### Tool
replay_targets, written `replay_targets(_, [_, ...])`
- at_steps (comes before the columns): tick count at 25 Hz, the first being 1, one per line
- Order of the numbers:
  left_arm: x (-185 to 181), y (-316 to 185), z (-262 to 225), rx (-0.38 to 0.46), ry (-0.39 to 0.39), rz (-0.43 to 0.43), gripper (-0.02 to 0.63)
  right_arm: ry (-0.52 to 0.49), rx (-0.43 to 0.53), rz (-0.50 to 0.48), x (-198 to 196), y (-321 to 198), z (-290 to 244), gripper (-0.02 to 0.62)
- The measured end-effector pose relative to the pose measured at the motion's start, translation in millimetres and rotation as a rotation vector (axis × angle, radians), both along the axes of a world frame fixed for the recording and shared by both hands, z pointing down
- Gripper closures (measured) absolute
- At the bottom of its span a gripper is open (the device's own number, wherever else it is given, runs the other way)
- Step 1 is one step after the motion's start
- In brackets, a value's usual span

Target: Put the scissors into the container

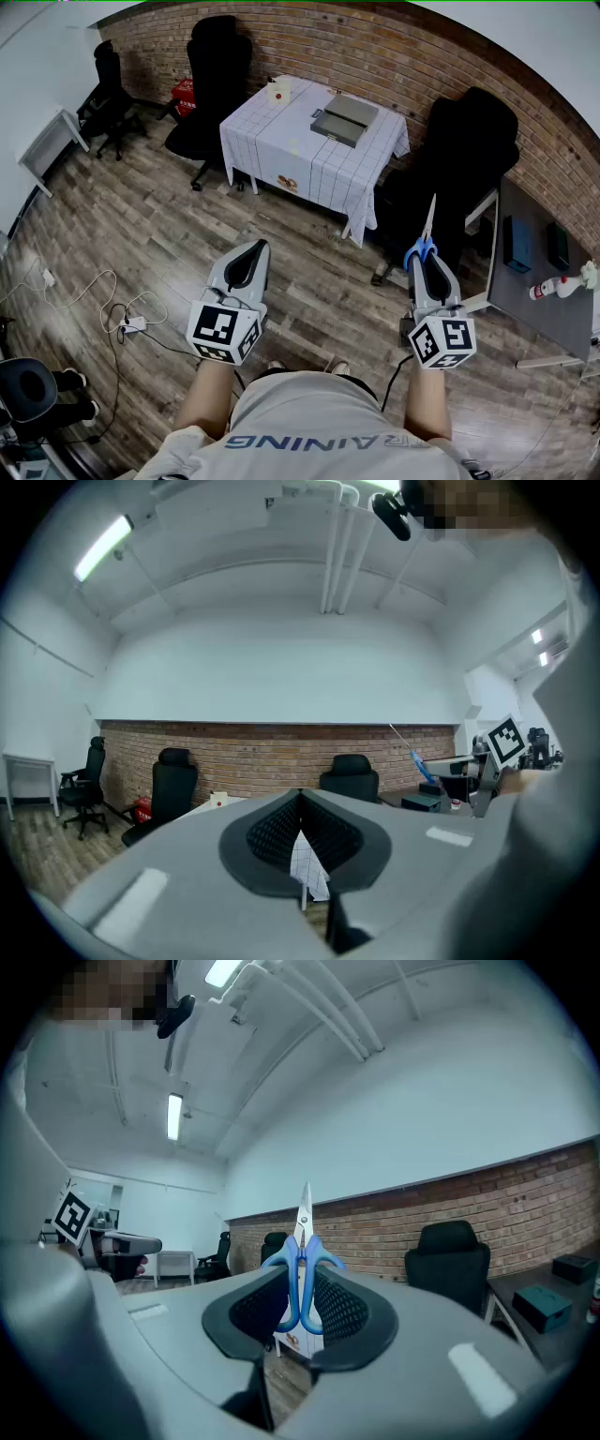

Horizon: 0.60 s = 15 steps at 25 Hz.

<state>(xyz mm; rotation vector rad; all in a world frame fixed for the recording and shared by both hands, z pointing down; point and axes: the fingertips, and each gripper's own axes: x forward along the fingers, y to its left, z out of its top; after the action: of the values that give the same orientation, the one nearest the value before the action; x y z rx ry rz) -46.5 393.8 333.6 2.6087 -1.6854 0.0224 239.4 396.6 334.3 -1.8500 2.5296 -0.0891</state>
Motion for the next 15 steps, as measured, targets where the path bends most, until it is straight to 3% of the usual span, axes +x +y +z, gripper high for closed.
replay_targets(15, [-48.9,-2.6,7.8,-0.003,0.039,0.001,0.609,0.033,-0.003,0.009,-47.4,-4.9,3.0,0.492])
